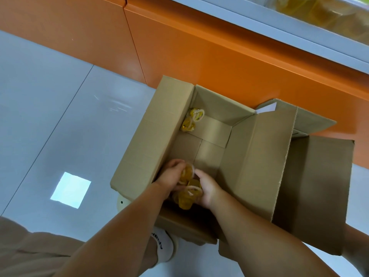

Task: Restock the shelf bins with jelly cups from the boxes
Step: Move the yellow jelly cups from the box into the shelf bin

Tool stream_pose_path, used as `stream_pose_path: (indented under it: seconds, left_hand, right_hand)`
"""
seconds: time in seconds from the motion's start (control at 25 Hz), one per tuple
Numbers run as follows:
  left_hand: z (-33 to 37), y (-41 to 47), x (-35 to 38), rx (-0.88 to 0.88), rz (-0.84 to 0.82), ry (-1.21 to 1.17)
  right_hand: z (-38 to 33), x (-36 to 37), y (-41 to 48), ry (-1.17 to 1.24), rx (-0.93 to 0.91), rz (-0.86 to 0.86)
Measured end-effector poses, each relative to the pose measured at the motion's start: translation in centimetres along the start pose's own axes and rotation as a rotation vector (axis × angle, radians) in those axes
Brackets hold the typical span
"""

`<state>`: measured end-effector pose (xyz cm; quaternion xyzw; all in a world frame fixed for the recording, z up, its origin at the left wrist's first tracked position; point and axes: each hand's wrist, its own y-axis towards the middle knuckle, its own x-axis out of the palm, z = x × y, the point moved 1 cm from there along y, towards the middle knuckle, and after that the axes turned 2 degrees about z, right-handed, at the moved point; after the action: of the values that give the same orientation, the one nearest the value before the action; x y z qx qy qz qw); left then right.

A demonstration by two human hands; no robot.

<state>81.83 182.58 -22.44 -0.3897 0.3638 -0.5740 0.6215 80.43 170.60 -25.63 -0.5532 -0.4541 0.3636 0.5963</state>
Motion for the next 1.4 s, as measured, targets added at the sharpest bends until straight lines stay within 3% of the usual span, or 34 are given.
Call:
stream_pose_path:
  seconds: [0.52, 0.8, 0.92, 1.2, 1.4]
  left_hand:
    - [1.9, -1.7, 0.1, -0.026, -0.109, -0.068]
    - [4.9, -4.6, 0.7, 0.093, -0.275, -0.169]
    - [6.6, -6.7, 1.3, 0.156, -0.303, -0.197]
    - [11.8, -14.9, 2.8, 0.336, -0.341, -0.006]
    - [14.6, -20.1, 4.1, 0.371, -0.411, -0.137]
  right_hand:
    - [-1.8, 0.4, -3.7, -0.178, -0.321, 0.044]
    - [-5.3, -0.1, -10.5, -0.505, -0.859, 0.27]
    - [-6.2, 0.0, -14.1, -0.465, -0.941, 0.162]
    - [-7.6, -0.7, -24.6, -0.704, -1.152, 0.015]
    - [-9.4, -2.6, -31.6, -0.484, -1.042, -0.163]
